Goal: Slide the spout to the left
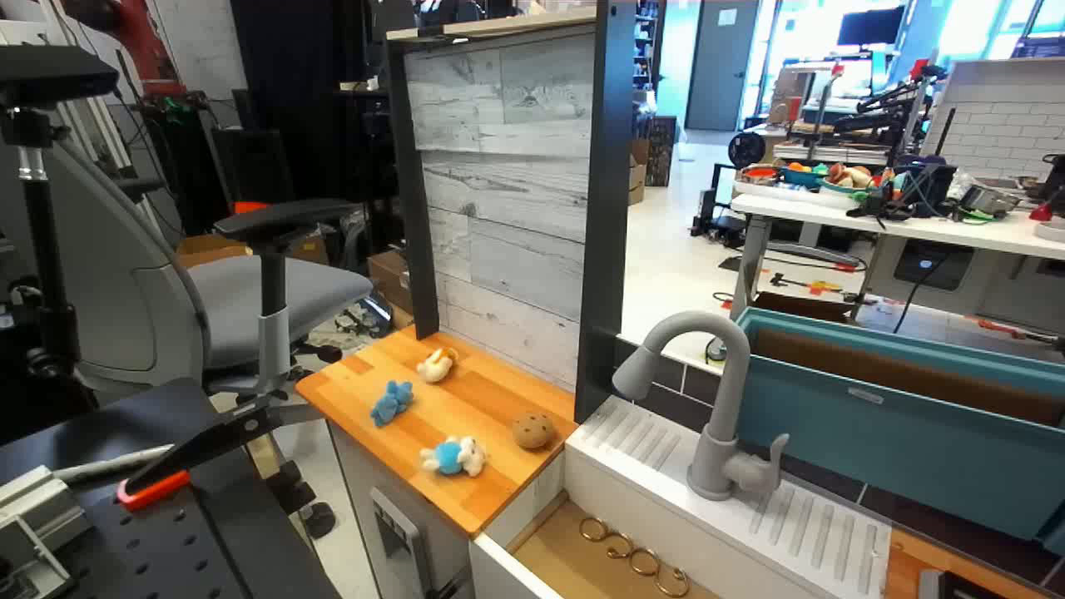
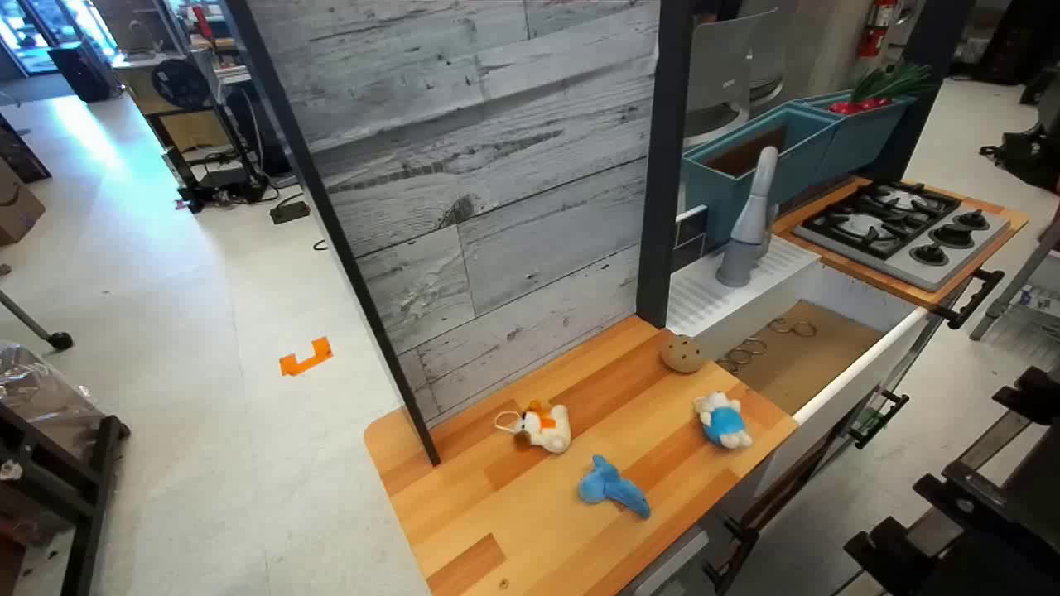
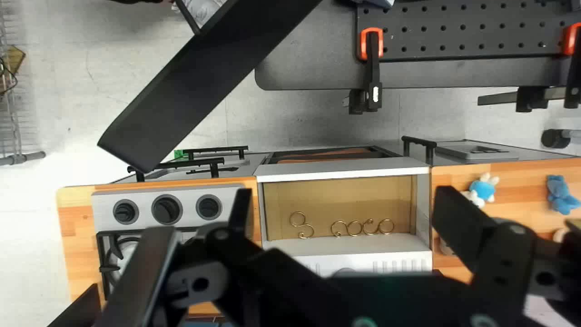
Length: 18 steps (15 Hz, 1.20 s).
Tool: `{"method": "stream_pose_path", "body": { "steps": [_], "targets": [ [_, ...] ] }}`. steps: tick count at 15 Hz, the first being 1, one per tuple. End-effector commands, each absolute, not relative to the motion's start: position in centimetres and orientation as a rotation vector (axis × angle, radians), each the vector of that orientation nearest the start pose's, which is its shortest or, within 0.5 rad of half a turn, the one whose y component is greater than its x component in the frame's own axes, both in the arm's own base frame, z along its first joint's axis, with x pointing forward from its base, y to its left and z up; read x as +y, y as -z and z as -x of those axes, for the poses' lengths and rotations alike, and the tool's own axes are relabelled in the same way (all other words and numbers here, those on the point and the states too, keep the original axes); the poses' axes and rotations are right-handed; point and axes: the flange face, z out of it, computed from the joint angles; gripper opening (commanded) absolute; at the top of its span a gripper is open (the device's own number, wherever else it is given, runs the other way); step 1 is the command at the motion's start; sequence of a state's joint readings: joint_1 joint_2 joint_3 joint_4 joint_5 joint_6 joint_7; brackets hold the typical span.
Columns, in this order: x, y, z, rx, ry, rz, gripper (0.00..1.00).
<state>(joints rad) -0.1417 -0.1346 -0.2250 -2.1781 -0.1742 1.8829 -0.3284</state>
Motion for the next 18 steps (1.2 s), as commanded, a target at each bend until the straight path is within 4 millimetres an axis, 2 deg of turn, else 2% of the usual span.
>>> {"method": "stream_pose_path", "body": {
  "steps": [1, 11, 15, 18],
  "targets": [
    [-19.0, -43.6, -45.2, -0.053, -0.316, 3.194, 1.0],
    [-18.7, -43.2, -45.5, -0.052, -0.316, 3.205, 1.0],
    [-15.9, -41.4, -47.3, -0.116, -0.345, 3.264, 1.0],
    [-12.6, -38.5, -49.4, -0.236, -0.331, 3.348, 1.0]
  ]
}}
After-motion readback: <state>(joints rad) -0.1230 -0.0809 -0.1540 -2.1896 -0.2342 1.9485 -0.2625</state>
